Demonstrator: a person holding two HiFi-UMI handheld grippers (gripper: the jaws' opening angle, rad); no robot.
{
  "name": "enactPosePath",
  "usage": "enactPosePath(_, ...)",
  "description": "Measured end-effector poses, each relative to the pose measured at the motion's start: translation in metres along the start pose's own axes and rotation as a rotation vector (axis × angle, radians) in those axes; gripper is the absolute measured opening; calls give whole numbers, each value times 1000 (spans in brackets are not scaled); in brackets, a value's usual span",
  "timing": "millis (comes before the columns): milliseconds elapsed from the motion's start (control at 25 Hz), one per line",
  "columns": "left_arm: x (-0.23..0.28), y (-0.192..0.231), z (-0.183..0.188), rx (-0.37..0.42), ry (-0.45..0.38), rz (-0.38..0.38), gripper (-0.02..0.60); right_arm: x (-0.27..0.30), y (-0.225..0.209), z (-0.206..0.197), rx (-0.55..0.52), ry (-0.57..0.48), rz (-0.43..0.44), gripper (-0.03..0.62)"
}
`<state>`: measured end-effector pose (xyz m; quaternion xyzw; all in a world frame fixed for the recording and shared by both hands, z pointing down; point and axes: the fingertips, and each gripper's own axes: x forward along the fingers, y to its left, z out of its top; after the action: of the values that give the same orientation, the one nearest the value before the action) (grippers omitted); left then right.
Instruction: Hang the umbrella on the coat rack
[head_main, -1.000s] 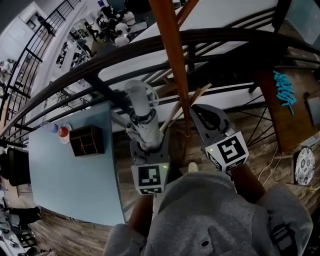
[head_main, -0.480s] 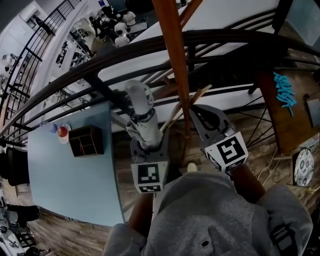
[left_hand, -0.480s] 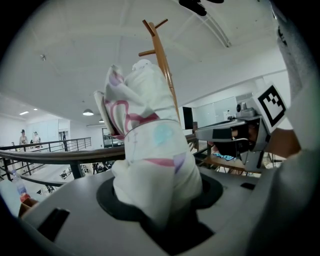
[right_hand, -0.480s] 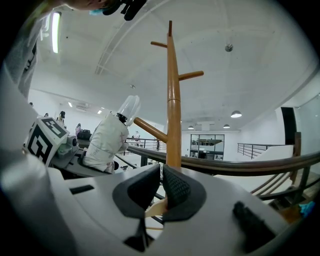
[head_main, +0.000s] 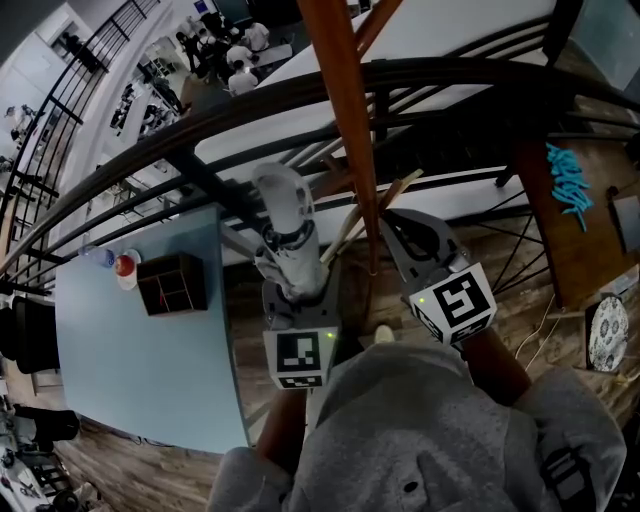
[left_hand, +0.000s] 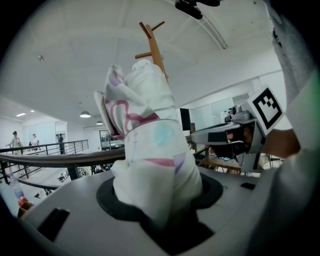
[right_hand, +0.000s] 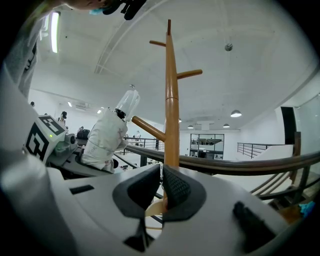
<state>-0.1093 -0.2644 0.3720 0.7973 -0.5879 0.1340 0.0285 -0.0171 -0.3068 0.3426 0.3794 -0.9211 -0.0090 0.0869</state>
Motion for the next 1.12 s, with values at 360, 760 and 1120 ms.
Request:
enactPosePath(360,3,12,-11,-21,20,37,242,2,0,-3,-7,6,10,32)
enactPosePath(760,-1,25,-22,-16,45,54,242,7,1,-4,-3,6,16,32)
enactPosePath(1120,-11,27,-35,31,80,56,242,10,4,-6,-1,12,28,32)
